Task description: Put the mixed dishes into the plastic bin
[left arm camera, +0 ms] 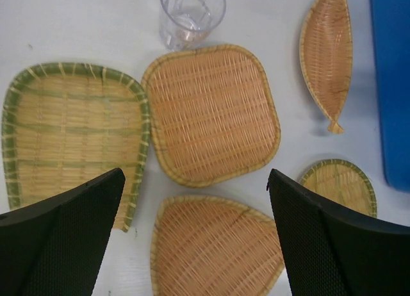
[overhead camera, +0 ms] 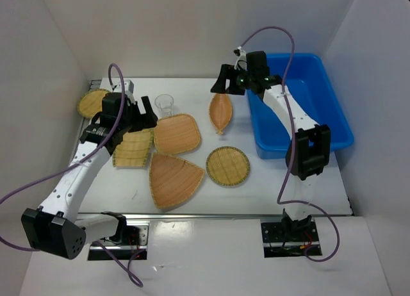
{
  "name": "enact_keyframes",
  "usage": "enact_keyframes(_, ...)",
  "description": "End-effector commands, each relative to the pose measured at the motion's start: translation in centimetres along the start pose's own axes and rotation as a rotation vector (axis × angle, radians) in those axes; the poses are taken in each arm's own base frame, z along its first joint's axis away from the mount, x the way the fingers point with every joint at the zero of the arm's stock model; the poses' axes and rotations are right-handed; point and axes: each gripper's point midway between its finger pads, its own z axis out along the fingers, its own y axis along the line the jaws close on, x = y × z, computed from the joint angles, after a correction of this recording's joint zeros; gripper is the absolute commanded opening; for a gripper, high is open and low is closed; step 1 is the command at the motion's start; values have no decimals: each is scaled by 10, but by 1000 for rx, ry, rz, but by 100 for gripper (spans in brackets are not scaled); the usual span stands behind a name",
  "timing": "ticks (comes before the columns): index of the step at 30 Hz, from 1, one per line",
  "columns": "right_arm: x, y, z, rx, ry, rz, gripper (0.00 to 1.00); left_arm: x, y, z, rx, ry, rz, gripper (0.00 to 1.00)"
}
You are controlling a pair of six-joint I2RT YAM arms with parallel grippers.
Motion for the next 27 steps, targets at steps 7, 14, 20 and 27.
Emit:
enact_keyframes(7,-3,84,132,-127,45,-173,60,60,-18,-15,119,87,-316,100)
enact_keyframes(14,18,121,172,-138,-5,-238,58,43,-27,-89,320,-180,-340,100)
enact_keyframes(20,21,103,191,-4,-56,-288,57,43,-18,-78,239,-146,-293,100)
enact_keyframes(27,10,81,198,107,-119,-315,55,56,4,-37,86,-82,-247,100)
